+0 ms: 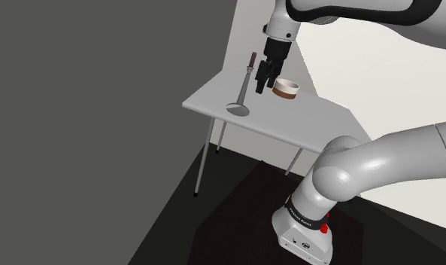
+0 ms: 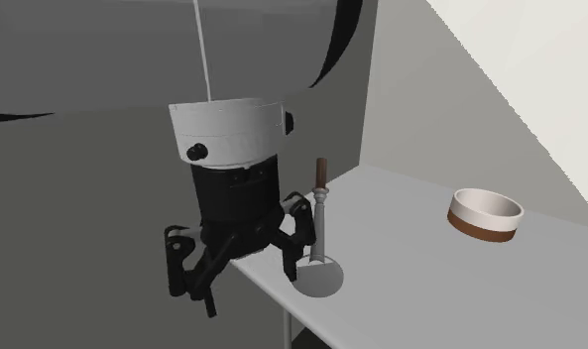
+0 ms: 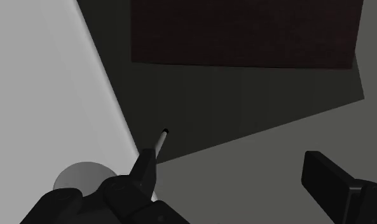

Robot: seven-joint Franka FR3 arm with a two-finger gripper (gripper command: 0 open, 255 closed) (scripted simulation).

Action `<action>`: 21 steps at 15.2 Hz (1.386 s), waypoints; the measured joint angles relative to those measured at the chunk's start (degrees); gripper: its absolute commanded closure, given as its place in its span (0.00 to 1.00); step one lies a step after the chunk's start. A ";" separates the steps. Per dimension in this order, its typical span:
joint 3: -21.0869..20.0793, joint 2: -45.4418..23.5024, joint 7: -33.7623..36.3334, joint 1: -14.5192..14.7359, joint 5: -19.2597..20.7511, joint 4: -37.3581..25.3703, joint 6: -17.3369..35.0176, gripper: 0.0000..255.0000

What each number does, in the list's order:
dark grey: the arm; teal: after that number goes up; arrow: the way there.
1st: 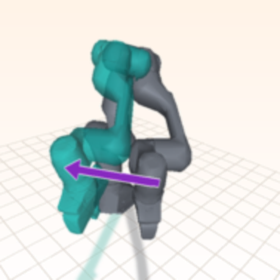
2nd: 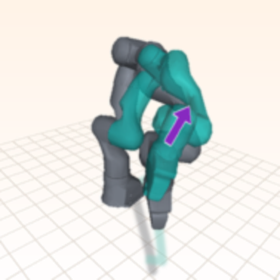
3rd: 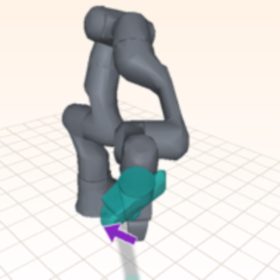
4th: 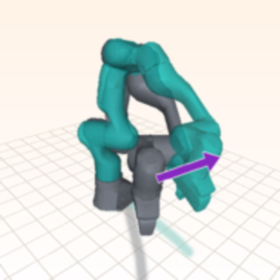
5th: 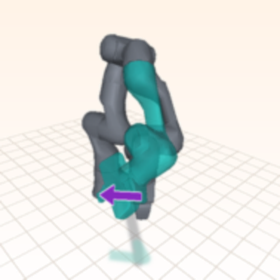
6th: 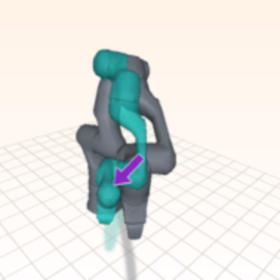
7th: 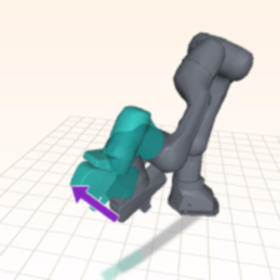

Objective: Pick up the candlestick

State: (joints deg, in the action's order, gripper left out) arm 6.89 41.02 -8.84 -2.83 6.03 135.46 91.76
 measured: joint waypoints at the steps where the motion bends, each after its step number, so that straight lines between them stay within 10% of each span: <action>1: 1.33 -1.29 -1.41 -0.25 0.51 -0.79 1.40 0.00; 21: 22.12 -28.25 -26.82 0.94 -8.75 -24.94 17.78 0.00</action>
State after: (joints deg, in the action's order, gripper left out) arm 29.01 12.77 -35.66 -1.90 -2.72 110.51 109.54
